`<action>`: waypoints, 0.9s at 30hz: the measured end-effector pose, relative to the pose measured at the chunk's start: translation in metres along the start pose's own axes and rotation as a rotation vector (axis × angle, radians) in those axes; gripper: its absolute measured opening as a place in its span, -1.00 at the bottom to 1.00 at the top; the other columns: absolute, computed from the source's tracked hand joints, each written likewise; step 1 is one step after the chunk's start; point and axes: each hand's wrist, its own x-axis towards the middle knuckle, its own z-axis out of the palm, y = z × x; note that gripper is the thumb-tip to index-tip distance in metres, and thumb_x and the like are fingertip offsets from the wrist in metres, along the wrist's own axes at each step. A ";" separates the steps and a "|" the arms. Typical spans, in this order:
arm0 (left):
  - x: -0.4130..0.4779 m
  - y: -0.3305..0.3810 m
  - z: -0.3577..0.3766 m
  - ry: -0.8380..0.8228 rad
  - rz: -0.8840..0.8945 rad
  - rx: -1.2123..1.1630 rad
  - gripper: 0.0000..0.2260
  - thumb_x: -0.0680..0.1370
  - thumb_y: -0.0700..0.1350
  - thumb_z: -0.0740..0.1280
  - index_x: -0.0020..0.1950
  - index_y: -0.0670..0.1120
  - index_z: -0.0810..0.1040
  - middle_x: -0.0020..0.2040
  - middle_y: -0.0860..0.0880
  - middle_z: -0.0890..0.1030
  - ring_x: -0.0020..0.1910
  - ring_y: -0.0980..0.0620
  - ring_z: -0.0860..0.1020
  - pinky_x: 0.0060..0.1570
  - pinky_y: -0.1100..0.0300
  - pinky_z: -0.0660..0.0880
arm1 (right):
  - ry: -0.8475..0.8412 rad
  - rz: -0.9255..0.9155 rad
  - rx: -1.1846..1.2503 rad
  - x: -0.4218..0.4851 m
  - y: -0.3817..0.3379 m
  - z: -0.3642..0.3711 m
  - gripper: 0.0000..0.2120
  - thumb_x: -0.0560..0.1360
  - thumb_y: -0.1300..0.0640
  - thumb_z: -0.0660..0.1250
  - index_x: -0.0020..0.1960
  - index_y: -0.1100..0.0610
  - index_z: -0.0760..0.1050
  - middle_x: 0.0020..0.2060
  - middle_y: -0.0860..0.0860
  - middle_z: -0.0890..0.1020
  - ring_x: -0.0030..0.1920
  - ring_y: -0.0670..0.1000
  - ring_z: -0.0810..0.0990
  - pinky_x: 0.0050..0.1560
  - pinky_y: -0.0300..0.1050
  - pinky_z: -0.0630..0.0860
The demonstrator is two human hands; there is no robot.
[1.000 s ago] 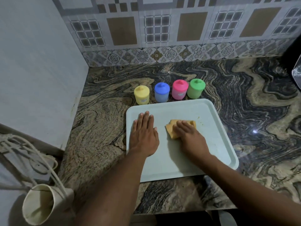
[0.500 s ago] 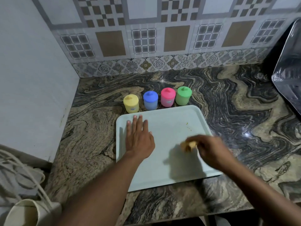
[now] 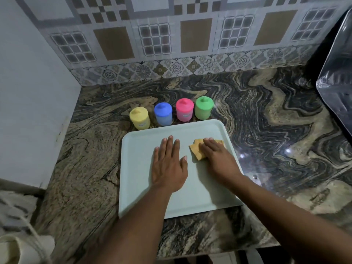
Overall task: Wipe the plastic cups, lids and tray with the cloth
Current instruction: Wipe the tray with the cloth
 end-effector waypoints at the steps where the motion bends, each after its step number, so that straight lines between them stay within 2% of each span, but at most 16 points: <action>1: -0.001 0.001 0.000 0.003 -0.003 0.005 -0.41 0.64 0.17 -0.08 0.64 -0.01 0.03 0.66 -0.02 -0.04 0.63 -0.02 -0.10 0.58 -0.08 -0.09 | 0.012 -0.029 0.003 -0.020 0.001 0.003 -0.49 0.45 0.30 0.15 0.38 0.22 0.51 0.42 0.21 0.48 0.46 0.26 0.40 0.40 0.25 0.39; 3: 0.000 0.001 -0.002 -0.002 -0.008 0.007 -0.41 0.64 0.18 -0.09 0.64 -0.01 0.02 0.66 -0.02 -0.05 0.63 -0.02 -0.11 0.58 -0.09 -0.08 | 0.032 -0.098 -0.020 -0.061 0.003 0.005 -0.48 0.38 0.26 0.24 0.33 0.21 0.56 0.37 0.18 0.54 0.39 0.26 0.49 0.28 0.31 0.49; 4: 0.000 0.000 -0.002 -0.004 -0.006 0.008 -0.41 0.64 0.18 -0.10 0.64 -0.01 0.01 0.66 -0.02 -0.05 0.63 -0.02 -0.12 0.58 -0.09 -0.08 | 0.006 -0.126 -0.033 -0.082 0.002 0.004 -0.44 0.32 0.25 0.33 0.34 0.19 0.56 0.37 0.15 0.55 0.39 0.22 0.49 0.32 0.29 0.46; 7: 0.000 0.000 -0.002 -0.012 -0.004 0.007 -0.42 0.65 0.18 -0.09 0.65 -0.01 0.00 0.66 -0.01 -0.07 0.63 -0.02 -0.13 0.58 -0.09 -0.07 | -0.119 -0.152 -0.028 -0.131 -0.004 -0.002 -0.31 0.16 0.23 0.51 0.31 0.11 0.59 0.36 0.04 0.57 0.39 0.09 0.51 0.37 0.08 0.45; 9: -0.001 0.001 -0.002 -0.007 -0.011 -0.005 -0.42 0.65 0.17 -0.09 0.65 -0.01 0.00 0.66 -0.01 -0.07 0.63 -0.01 -0.13 0.58 -0.08 -0.08 | -0.163 -0.148 0.054 -0.140 0.000 -0.009 -0.40 0.20 0.24 0.42 0.25 0.04 0.63 0.32 -0.04 0.60 0.36 0.01 0.54 0.32 0.07 0.50; 11: -0.002 0.001 -0.002 0.001 -0.011 -0.003 -0.42 0.65 0.17 -0.08 0.65 0.00 0.01 0.66 0.00 -0.06 0.63 0.00 -0.13 0.58 -0.08 -0.07 | -0.215 -0.046 0.216 -0.124 0.005 -0.029 -0.51 0.29 0.23 0.27 0.15 -0.08 0.66 0.24 -0.17 0.64 0.29 -0.12 0.58 0.28 -0.10 0.53; 12: -0.002 0.001 -0.001 0.005 -0.010 -0.001 -0.42 0.65 0.17 -0.08 0.64 0.00 0.01 0.66 0.00 -0.06 0.63 0.00 -0.13 0.58 -0.08 -0.07 | -0.218 -0.014 0.266 -0.109 0.006 -0.044 -0.57 0.32 0.19 0.22 0.07 -0.11 0.66 0.15 -0.19 0.68 0.19 -0.13 0.63 0.19 -0.18 0.55; 14: -0.001 0.001 0.001 0.017 -0.012 -0.004 -0.42 0.64 0.17 -0.07 0.64 0.00 0.02 0.66 0.00 -0.04 0.63 0.00 -0.11 0.58 -0.07 -0.06 | -0.073 -0.018 0.275 -0.066 0.007 -0.069 -0.58 0.35 0.20 0.11 -0.01 -0.08 0.66 0.06 -0.11 0.72 0.09 -0.02 0.68 0.10 -0.13 0.58; 16: -0.001 0.001 0.001 0.031 -0.014 -0.004 -0.41 0.63 0.17 -0.07 0.64 0.00 0.05 0.66 -0.01 -0.01 0.63 0.00 -0.09 0.58 -0.08 -0.04 | 0.106 -0.046 0.183 -0.012 0.014 -0.083 -0.52 0.36 0.32 0.11 0.06 -0.01 0.67 0.11 0.01 0.71 0.10 0.11 0.66 0.11 0.01 0.60; 17: -0.001 0.000 0.001 0.035 -0.014 -0.002 -0.41 0.63 0.17 -0.07 0.64 0.00 0.06 0.66 -0.01 0.00 0.63 0.00 -0.08 0.58 -0.08 -0.04 | 0.136 -0.040 0.128 0.014 0.017 -0.085 -0.50 0.36 0.34 0.12 0.12 0.01 0.65 0.15 0.05 0.69 0.12 0.16 0.65 0.09 0.06 0.60; 19: -0.001 0.000 0.002 0.032 -0.013 0.000 -0.41 0.63 0.18 -0.07 0.64 0.00 0.05 0.66 -0.01 0.00 0.63 0.00 -0.07 0.58 -0.08 -0.03 | 0.064 -0.021 -0.001 0.053 0.023 -0.077 -0.50 0.38 0.32 0.15 0.22 0.03 0.59 0.21 0.10 0.63 0.17 0.23 0.60 0.10 0.08 0.58; 22: -0.001 0.000 0.002 0.040 -0.020 0.002 -0.42 0.64 0.18 -0.07 0.64 0.01 0.05 0.66 0.00 -0.01 0.63 0.00 -0.08 0.58 -0.08 -0.02 | -0.127 -0.066 -0.201 0.066 0.033 -0.045 -0.59 0.49 0.25 0.20 0.31 0.13 0.51 0.32 0.17 0.51 0.32 0.25 0.49 0.27 0.02 0.43; 25: 0.001 0.000 0.002 0.042 -0.028 0.002 -0.42 0.63 0.19 -0.07 0.63 0.02 0.05 0.66 0.01 -0.01 0.63 0.00 -0.07 0.58 -0.08 -0.01 | -0.090 -0.079 -0.320 0.050 0.038 -0.020 -0.47 0.51 0.20 -0.07 0.38 0.31 0.42 0.37 0.32 0.47 0.44 0.33 0.38 0.42 0.17 0.31; 27: 0.000 0.000 0.002 0.041 -0.031 -0.001 -0.42 0.63 0.19 -0.07 0.63 0.02 0.06 0.66 0.01 0.00 0.63 0.00 -0.07 0.58 -0.07 -0.02 | -0.032 -0.096 -0.382 0.030 0.036 -0.015 -0.43 0.48 0.20 -0.10 0.33 0.37 0.46 0.27 0.36 0.55 0.35 0.36 0.48 0.33 0.24 0.43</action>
